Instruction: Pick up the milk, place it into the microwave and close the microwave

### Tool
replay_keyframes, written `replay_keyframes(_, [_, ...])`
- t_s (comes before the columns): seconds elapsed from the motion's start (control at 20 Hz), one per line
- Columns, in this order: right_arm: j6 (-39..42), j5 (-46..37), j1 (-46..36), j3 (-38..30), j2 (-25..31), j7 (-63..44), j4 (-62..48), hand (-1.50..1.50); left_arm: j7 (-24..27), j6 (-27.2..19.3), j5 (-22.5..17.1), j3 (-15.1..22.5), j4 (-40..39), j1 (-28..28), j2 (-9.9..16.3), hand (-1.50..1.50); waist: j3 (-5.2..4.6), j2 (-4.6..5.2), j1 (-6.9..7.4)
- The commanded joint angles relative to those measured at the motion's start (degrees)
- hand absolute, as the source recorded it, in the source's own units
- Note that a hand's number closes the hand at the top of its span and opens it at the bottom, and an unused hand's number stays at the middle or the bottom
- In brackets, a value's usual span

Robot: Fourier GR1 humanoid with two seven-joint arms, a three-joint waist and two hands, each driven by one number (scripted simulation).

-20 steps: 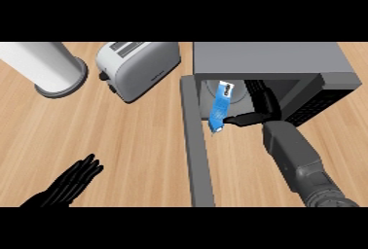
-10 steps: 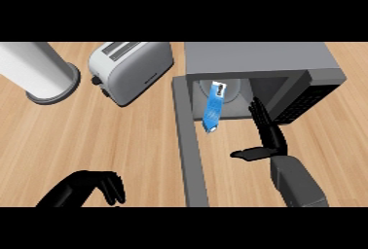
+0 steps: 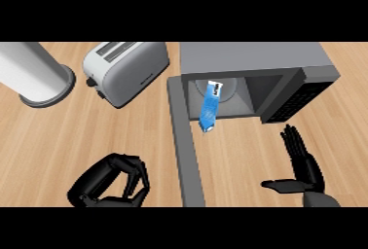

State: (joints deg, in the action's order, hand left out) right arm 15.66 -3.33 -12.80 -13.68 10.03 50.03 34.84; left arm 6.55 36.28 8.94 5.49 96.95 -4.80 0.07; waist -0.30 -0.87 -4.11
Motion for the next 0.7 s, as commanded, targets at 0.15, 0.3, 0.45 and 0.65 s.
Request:
replay_keyframes(0.15, [9.9, 5.4, 17.0, 0.3, 5.0, -0.6, 19.2, -1.5, 5.3, -8.0, 4.7, 9.1, -7.4, 3.4, -0.1, 1.5, -0.03, 0.16, 0.36])
replay_keyframes(0.3, [13.5, 8.9, 22.6, 0.5, 5.2, -2.0, 24.9, -1.5, 9.2, -15.3, 7.6, 14.1, -13.8, 8.1, -0.1, 1.5, 0.07, 0.57, 0.9])
replay_keyframes(0.45, [13.3, 13.3, 26.6, 0.2, 5.3, -7.1, 37.3, -1.5, 7.4, -18.2, 3.5, 20.3, -14.8, 8.0, -0.1, 1.5, 0.05, 0.54, 1.2])
replay_keyframes(0.65, [18.1, 17.1, 31.4, 2.0, 6.7, -8.3, 44.4, -1.5, 5.7, -22.2, 1.0, 28.0, -20.4, 13.3, -0.1, 1.5, 0.12, 0.77, 0.81])
